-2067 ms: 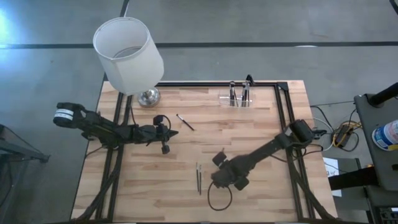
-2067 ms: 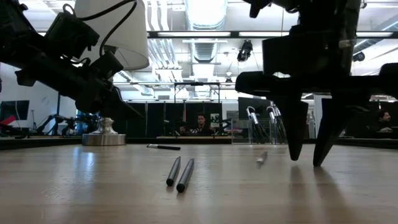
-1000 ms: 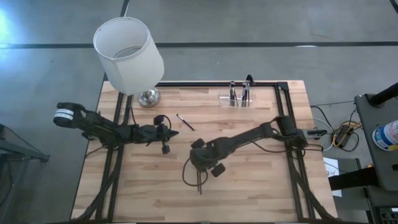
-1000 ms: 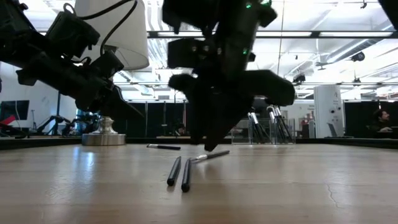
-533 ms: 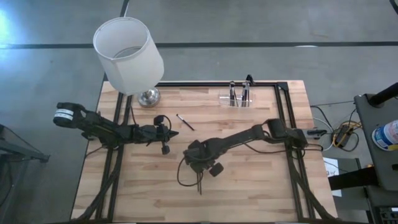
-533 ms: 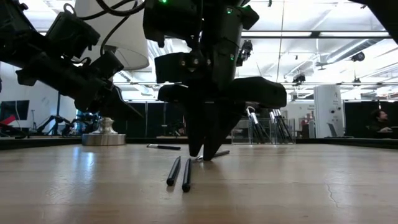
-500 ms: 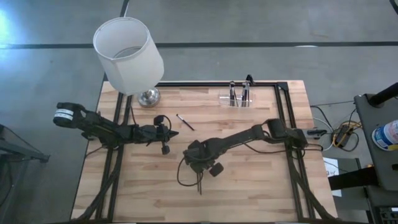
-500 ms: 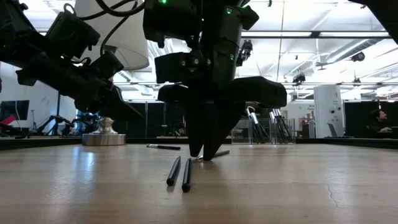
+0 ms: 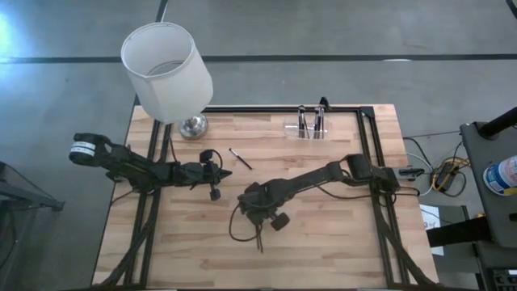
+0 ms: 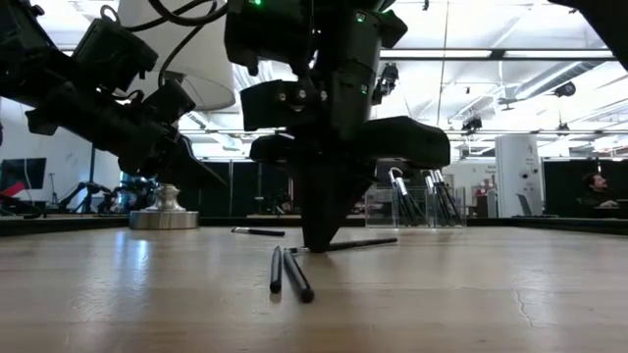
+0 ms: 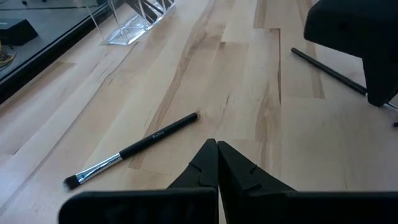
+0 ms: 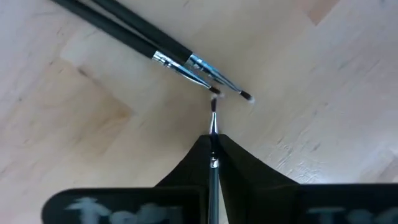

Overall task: Put items in baskets/containers
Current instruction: Put the eyeshadow brush into the transparent organizer

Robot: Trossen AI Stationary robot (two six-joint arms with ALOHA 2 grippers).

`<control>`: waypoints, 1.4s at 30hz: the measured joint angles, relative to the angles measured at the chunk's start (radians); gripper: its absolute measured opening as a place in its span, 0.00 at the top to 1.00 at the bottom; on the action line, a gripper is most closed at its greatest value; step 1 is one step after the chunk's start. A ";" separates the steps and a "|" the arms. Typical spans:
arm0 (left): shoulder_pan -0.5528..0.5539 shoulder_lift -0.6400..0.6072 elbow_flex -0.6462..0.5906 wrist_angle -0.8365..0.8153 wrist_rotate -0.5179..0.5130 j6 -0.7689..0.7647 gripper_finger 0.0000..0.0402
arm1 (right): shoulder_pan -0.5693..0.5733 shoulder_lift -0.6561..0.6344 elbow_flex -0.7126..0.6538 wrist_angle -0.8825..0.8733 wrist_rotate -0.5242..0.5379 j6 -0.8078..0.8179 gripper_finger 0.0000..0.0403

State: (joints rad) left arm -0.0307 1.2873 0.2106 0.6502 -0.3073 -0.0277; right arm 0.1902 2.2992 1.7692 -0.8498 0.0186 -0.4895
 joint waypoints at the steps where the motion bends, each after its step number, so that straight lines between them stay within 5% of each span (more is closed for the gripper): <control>1: 0.000 0.000 0.000 0.000 0.000 0.000 1.00 | 0.000 -0.003 0.000 0.002 0.002 0.007 0.96; 11: 0.000 0.000 -0.001 -0.007 0.000 -0.008 1.00 | 0.000 -0.077 -0.025 0.043 0.060 0.090 0.97; 17: 0.000 0.000 -0.001 -0.013 0.000 -0.010 1.00 | 0.003 -0.194 -0.204 0.180 0.094 0.147 0.97; 24: 0.000 0.000 -0.001 -0.015 0.000 -0.011 1.00 | 0.002 -0.510 -0.671 0.741 0.152 0.199 0.97; 31: 0.000 0.000 -0.001 0.013 -0.001 -0.016 1.00 | -0.043 -0.822 -1.108 1.465 0.416 0.183 0.97; 36: 0.000 0.000 -0.001 0.033 -0.001 -0.024 1.00 | -0.216 -0.927 -1.271 1.847 0.482 0.221 0.97; 42: 0.000 0.000 -0.001 0.031 -0.001 -0.025 1.00 | -0.497 -0.891 -1.312 1.966 0.478 0.386 0.97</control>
State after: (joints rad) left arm -0.0307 1.2873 0.2096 0.6815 -0.3080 -0.0525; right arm -0.3069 1.4080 0.4571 1.1161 0.4969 -0.1040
